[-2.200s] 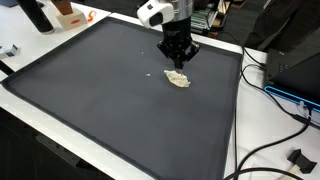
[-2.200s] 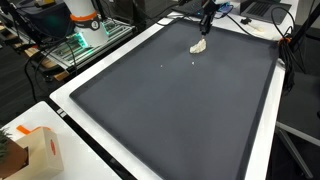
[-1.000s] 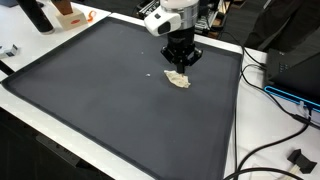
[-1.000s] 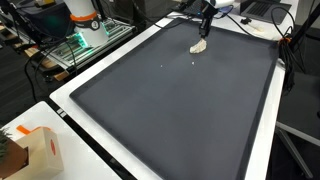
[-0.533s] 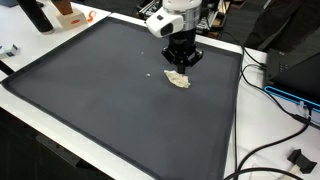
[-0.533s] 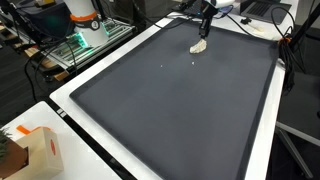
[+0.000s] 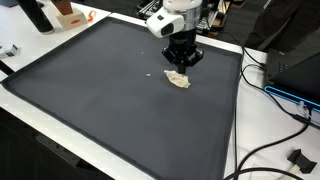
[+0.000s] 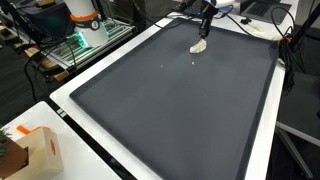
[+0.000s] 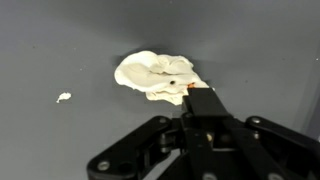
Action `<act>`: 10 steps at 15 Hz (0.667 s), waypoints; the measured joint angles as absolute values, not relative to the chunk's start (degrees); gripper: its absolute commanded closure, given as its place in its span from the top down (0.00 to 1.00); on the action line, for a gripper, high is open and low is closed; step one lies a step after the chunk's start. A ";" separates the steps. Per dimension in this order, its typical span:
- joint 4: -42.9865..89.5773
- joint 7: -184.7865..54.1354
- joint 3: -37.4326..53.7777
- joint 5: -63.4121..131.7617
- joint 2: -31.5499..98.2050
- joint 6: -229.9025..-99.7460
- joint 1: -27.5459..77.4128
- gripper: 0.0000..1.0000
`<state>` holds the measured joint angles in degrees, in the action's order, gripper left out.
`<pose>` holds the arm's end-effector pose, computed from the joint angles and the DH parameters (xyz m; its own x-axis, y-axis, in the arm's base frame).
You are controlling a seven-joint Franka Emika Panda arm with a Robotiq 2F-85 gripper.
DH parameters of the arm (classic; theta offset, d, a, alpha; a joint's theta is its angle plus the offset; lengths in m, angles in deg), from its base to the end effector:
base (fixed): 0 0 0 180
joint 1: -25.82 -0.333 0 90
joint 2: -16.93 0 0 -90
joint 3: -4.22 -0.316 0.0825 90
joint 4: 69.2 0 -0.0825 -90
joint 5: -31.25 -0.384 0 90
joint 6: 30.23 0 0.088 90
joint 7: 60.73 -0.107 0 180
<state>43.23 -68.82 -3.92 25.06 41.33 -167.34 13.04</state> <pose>0.5776 0.2181 0.2591 0.9910 0.1329 -0.0175 0.1295 -0.9829 -0.1309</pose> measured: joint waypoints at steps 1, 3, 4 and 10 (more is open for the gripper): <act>43.24 -68.82 -3.96 25.05 41.29 -167.32 13.04 0.03; 43.26 -68.82 -3.98 25.05 41.09 -167.32 13.04 0.03; 43.26 -68.82 -3.98 25.05 40.86 -167.31 13.04 0.03; 43.34 -69.34 -3.98 25.23 38.40 -166.88 13.01 0.03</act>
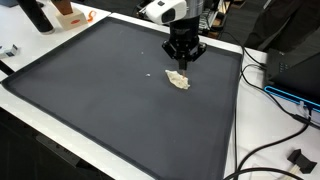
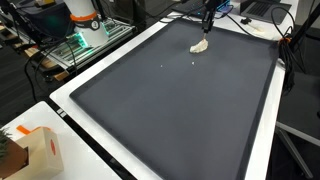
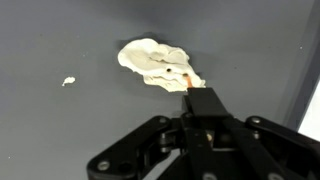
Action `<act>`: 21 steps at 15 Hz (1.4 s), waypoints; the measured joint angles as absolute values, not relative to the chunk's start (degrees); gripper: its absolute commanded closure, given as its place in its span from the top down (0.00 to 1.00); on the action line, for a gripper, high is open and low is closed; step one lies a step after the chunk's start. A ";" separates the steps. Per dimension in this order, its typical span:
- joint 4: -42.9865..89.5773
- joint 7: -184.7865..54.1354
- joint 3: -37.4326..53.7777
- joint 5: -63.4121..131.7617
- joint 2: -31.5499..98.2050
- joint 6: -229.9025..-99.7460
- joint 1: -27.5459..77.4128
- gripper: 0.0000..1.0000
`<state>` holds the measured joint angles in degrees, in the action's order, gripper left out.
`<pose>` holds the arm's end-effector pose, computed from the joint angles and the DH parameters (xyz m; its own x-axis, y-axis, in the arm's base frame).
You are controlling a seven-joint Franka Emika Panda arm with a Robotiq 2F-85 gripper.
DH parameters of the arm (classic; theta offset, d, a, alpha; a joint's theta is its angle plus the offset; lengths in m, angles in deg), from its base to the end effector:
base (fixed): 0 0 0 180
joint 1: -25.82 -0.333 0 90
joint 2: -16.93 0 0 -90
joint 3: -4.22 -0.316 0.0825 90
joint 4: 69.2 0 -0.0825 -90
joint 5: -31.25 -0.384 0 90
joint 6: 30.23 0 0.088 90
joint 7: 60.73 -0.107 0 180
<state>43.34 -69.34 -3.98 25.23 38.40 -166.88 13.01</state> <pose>0.5788 0.2193 0.2889 0.9914 0.1287 0.0230 0.1306 -0.9826 -0.1324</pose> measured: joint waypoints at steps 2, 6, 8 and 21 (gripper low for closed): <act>43.38 -69.89 -3.98 25.24 37.40 -166.58 12.99 0.03; 43.48 -72.88 -3.98 25.37 35.13 -165.21 12.97 0.03; 43.62 -74.78 -3.98 25.90 33.80 -164.50 12.94 0.03; 44.06 -86.53 -4.08 32.11 25.17 -156.57 11.58 0.03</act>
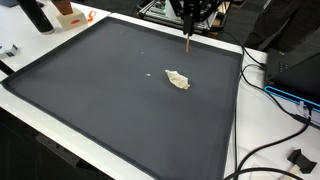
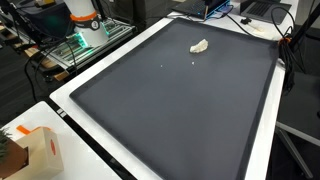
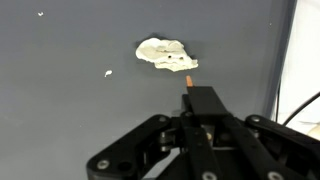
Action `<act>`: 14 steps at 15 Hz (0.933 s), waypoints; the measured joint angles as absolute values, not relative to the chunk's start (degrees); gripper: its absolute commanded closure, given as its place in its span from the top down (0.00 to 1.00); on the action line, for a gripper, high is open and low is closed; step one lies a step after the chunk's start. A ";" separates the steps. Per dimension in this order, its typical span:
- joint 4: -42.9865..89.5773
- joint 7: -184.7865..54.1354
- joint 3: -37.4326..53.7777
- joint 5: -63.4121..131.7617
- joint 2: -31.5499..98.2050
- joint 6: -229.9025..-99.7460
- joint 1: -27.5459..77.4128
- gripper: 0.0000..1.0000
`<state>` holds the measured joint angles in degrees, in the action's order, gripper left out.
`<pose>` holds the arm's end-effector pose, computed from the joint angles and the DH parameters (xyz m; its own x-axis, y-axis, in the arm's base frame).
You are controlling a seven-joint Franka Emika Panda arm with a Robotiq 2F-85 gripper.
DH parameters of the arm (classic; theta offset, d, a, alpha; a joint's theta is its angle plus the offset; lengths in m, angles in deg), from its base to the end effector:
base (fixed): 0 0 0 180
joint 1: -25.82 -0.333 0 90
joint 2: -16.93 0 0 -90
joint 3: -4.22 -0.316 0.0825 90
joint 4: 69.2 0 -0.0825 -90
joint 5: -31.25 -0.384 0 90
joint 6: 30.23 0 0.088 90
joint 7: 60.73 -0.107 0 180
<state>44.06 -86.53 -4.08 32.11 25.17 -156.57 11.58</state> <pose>0.5498 0.2251 0.4053 0.9959 -0.0524 0.0740 -0.0492 -0.9978 -0.0445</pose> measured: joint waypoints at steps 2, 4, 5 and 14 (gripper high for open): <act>44.07 -87.10 -4.35 33.02 24.39 -155.85 11.48 0.03; 44.08 -87.36 -4.69 34.06 23.78 -155.22 11.44 0.03; 44.08 -87.37 -4.87 34.62 23.51 -154.81 11.41 0.13; 43.83 -89.07 -5.37 36.43 22.86 -153.98 11.29 0.03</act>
